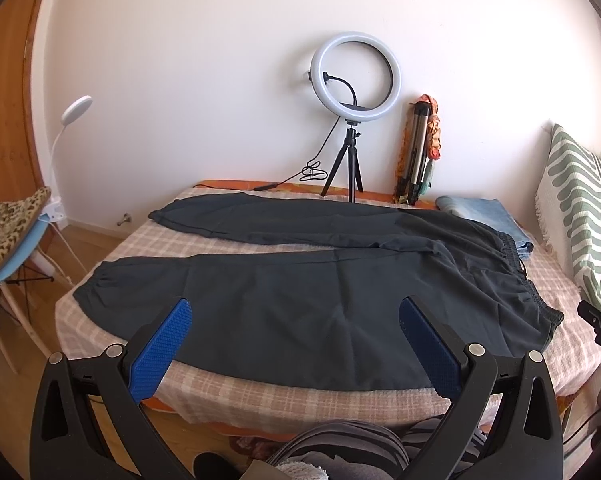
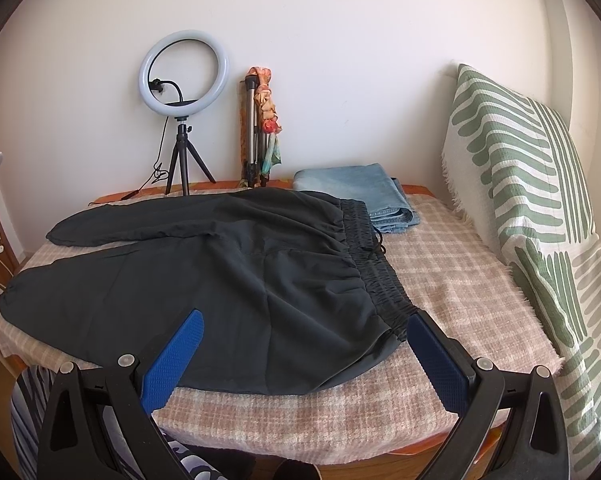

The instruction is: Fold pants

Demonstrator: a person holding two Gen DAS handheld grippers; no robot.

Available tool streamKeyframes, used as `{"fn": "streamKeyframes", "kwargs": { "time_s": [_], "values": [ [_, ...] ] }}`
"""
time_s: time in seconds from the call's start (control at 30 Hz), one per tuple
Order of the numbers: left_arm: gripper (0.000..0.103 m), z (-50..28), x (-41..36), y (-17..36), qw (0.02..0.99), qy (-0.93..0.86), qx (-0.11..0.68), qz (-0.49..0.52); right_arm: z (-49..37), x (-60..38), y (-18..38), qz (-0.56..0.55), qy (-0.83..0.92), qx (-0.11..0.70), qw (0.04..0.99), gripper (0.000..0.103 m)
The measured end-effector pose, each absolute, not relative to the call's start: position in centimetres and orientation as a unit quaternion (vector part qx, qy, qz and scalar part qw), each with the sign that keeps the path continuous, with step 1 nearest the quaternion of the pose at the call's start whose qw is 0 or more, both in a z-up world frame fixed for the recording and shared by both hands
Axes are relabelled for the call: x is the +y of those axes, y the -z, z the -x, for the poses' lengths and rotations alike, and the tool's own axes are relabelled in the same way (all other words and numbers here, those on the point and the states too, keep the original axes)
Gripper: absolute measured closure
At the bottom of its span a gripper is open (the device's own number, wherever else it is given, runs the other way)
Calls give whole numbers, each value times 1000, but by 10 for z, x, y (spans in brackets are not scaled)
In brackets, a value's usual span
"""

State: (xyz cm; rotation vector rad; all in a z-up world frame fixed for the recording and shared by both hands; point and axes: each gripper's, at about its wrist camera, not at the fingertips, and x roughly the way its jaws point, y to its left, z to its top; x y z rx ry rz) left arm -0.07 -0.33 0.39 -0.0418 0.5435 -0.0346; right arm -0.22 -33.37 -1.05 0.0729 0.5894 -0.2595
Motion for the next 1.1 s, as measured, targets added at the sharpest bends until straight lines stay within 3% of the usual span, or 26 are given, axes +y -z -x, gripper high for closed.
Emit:
{"fn": "streamKeyframes", "kwargs": {
  "time_s": [1.1],
  "values": [
    [0,-29,41,-1,960,-20,280,21,-37,-331,-2,-11,96,291,952,0]
  ]
}}
